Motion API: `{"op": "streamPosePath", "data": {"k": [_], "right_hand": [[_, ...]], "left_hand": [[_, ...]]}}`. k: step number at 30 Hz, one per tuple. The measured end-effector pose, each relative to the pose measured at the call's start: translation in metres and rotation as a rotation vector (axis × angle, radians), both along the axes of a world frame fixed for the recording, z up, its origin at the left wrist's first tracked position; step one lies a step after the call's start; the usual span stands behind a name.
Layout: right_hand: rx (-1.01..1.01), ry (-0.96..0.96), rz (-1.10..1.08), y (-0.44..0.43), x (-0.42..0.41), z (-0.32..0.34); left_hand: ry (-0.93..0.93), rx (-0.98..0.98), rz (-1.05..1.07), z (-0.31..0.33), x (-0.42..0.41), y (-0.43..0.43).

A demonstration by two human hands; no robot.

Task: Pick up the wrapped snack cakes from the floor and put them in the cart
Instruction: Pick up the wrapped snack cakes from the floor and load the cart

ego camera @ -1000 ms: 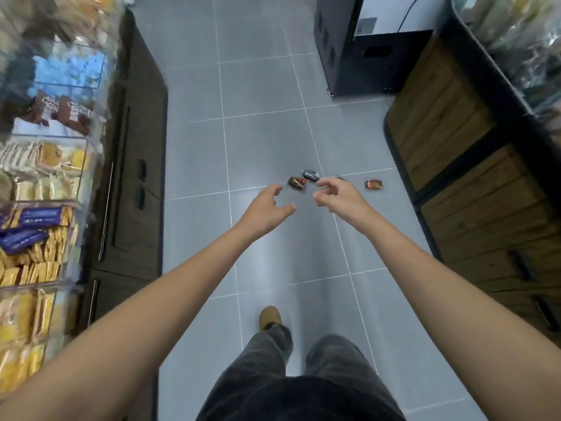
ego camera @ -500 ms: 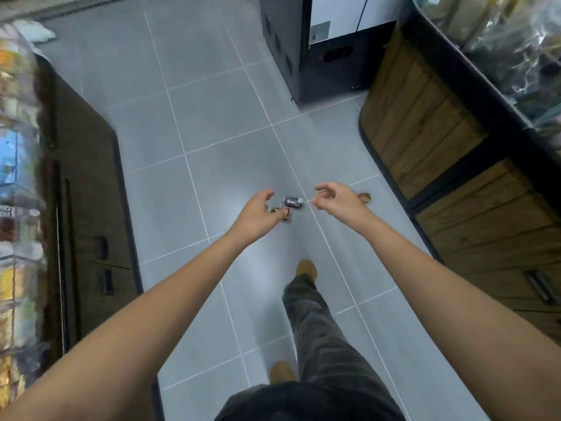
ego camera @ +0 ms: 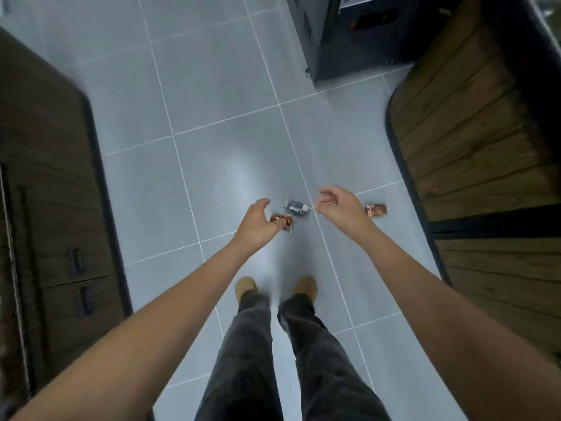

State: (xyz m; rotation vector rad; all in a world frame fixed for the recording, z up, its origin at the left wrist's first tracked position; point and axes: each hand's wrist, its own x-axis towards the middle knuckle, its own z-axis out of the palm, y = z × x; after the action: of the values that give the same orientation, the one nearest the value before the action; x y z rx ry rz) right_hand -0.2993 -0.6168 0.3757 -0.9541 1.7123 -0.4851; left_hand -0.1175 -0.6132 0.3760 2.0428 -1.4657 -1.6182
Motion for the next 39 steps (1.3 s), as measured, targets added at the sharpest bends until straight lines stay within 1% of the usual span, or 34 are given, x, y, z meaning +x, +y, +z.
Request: {"op": "streamPosePath", "data": {"k": [2,5,8,11,15,18,21,23,26,28,31,33,35,39], "right_hand": [[0.012,-0.006,-0.024,-0.020,0.004,-0.031],[0.065,-0.034,-0.095,-0.048,0.011,-0.092],[0.083,-0.023,-0.135,-0.070,0.016,-0.174],[0.063,0.050,-0.107,-0.086,0.018,-0.273],[0.035,0.162,0.004,-0.093,0.013,-0.408],[0.010,0.225,0.158,-0.089,0.011,-0.497],[-0.046,0.297,0.329,-0.087,0.011,-0.573],[-0.054,0.369,0.422,-0.088,0.010,-0.613],[-0.063,0.478,0.504,-0.089,0.010,-0.656],[-0.075,0.517,0.496,-0.090,0.009,-0.675],[-0.099,0.523,0.450,-0.094,0.008,-0.690],[-0.123,0.533,0.458,-0.095,0.007,-0.690],[-0.125,0.545,0.456,-0.094,0.004,-0.683],[-0.054,0.554,0.291,-0.087,-0.008,-0.649]], "left_hand": [[-0.013,0.025,-0.024,-0.033,0.002,-0.022],[-0.057,0.034,-0.116,-0.096,0.002,-0.053],[-0.106,0.041,-0.249,-0.180,-0.001,-0.079],[-0.156,0.080,-0.369,-0.280,-0.009,-0.097],[-0.175,0.034,-0.475,-0.412,-0.017,-0.104],[-0.263,-0.014,-0.610,-0.502,-0.010,-0.098],[-0.404,-0.149,-0.807,-0.576,-0.001,-0.088],[-0.456,-0.238,-0.952,-0.613,0.004,-0.083],[-0.487,-0.337,-1.081,-0.651,0.011,-0.079],[-0.502,-0.399,-1.090,-0.667,0.012,-0.080],[-0.536,-0.466,-1.079,-0.679,0.008,-0.083],[-0.558,-0.471,-1.081,-0.681,0.007,-0.086],[-0.557,-0.428,-1.086,-0.676,0.007,-0.088],[-0.530,-0.376,-1.013,-0.643,0.006,-0.093]]}}
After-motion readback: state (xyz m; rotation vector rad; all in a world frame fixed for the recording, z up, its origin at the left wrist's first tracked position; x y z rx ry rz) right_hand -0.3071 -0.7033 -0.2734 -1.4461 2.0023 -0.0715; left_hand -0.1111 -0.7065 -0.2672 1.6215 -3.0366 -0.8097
